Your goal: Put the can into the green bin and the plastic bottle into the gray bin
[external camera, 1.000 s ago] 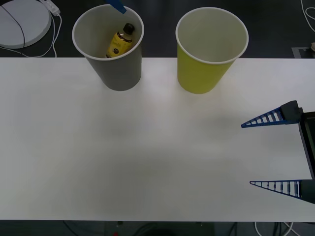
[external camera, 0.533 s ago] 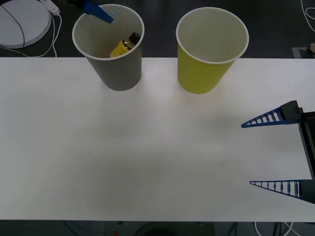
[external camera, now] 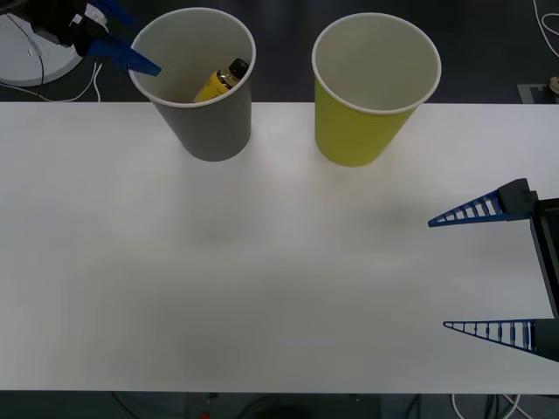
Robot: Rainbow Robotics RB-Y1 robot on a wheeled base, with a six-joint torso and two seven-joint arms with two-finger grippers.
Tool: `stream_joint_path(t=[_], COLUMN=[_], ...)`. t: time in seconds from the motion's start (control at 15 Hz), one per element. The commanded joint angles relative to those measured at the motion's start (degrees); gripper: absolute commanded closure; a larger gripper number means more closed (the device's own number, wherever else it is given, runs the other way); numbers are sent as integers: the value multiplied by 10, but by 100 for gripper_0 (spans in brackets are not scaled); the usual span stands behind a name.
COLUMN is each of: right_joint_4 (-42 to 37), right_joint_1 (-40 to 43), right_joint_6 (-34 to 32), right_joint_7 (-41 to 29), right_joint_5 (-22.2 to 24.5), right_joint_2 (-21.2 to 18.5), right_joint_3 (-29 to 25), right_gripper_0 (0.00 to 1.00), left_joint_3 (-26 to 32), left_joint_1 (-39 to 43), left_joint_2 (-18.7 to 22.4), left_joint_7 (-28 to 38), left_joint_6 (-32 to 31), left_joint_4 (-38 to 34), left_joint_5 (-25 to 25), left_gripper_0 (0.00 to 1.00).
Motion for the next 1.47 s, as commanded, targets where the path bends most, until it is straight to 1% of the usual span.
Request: stream_joint_path(t=[0.07, 0.27, 0.47, 0.53, 0.67, 0.8, 0.87, 0.93, 1.33, 1.47], right_joint_4=[0, 0, 0, 0, 0, 0, 0, 0, 0, 0], right_joint_1=[0, 0, 0, 0, 0, 0, 0, 0, 0, 0], right_joint_6=[0, 0, 0, 0, 0, 0, 0, 0, 0, 0], right_joint_7=[0, 0, 0, 0, 0, 0, 0, 0, 0, 0], right_joint_5=[0, 0, 0, 0, 0, 0, 0, 0, 0, 0], right_joint_2=[0, 0, 0, 0, 0, 0, 0, 0, 0, 0], right_joint_3=[0, 0, 0, 0, 0, 0, 0, 0, 0, 0], right_gripper_0=[0, 0, 0, 0, 0, 0, 0, 0, 0, 0], left_joint_3=[3, 6, 12, 21, 82, 135, 158, 177, 352, 410], left_joint_1=[33, 66, 90, 99, 156, 203, 225, 245, 419, 484], left_joint_2=[33, 58, 74, 74, 61, 44, 42, 43, 36, 36], left_joint_7=[-63, -125, -153, -156, -163, -169, -172, -172, -182, -194], left_joint_6=[1, 0, 1, 0, 1, 0, 4, 11, 19, 19], left_joint_4=[-8, -17, -31, -35, -41, -47, -60, -75, -182, -221], left_joint_5=[72, 126, 155, 156, 152, 139, 131, 123, 59, 48], left_gripper_0=[0, 0, 0, 0, 0, 0, 0, 0, 0, 0])
